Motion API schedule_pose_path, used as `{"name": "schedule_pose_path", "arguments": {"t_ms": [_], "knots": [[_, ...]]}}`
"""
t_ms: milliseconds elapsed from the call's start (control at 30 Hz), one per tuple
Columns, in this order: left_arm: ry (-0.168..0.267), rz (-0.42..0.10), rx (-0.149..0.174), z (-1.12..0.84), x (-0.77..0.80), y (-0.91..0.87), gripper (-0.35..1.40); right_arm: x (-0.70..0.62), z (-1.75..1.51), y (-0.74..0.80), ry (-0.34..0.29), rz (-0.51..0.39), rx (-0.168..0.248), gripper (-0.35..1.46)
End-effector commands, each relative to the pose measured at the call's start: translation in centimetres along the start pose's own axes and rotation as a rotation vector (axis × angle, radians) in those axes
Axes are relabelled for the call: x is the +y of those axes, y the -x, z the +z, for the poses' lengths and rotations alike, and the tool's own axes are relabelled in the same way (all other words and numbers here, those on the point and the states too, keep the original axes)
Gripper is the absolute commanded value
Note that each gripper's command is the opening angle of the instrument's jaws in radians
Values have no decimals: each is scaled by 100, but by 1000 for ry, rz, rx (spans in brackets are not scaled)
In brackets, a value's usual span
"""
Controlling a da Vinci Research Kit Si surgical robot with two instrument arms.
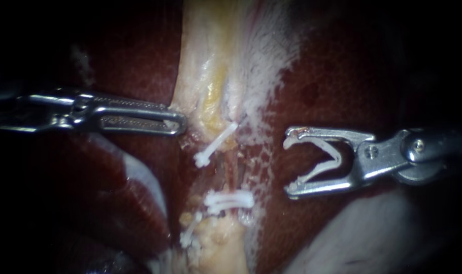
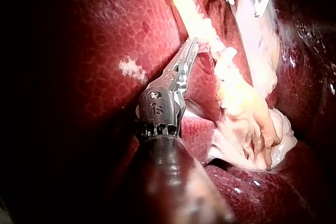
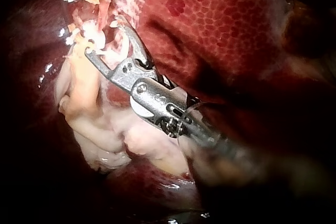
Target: Clipping third clip right tube
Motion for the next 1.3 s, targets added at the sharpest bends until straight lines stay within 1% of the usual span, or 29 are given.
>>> {"name": "schedule_pose_path", "arguments": {"t_ms": [33,133,233,333,400,467,667,733,867,1000,1033,1300], "knots": [[-1,0,0,-1,0,0,-35,0,0,0,0,0,0,60],[-4,-1,1,-6,0,2,-35,-1,1,1,-1,-6,0,60],[-12,-4,3,-18,0,9,-35,-3,5,2,2,33,0,60],[-6,-9,2,-33,-2,16,-35,-4,12,4,0,73,1,60],[0,-12,4,-43,-7,21,-35,-6,18,6,-5,118,2,60],[-6,-15,-6,-54,-13,26,-35,-7,25,8,-20,164,3,60],[-12,-24,-22,-79,-34,38,-35,-12,53,15,-35,196,2,60],[-15,-25,-27,-84,-41,42,-35,-13,61,17,-41,205,2,60],[-18,-28,-35,-92,-55,49,-35,-14,78,23,-47,217,0,60],[-20,-29,-38,-95,-65,52,-35,-11,96,29,-55,219,-1,60],[-21,-35,-40,-96,-66,53,-35,-10,100,31,-57,224,-1,60],[-21,-35,-40,-97,-68,53,-35,-1,122,42,-63,225,-3,60]]}}
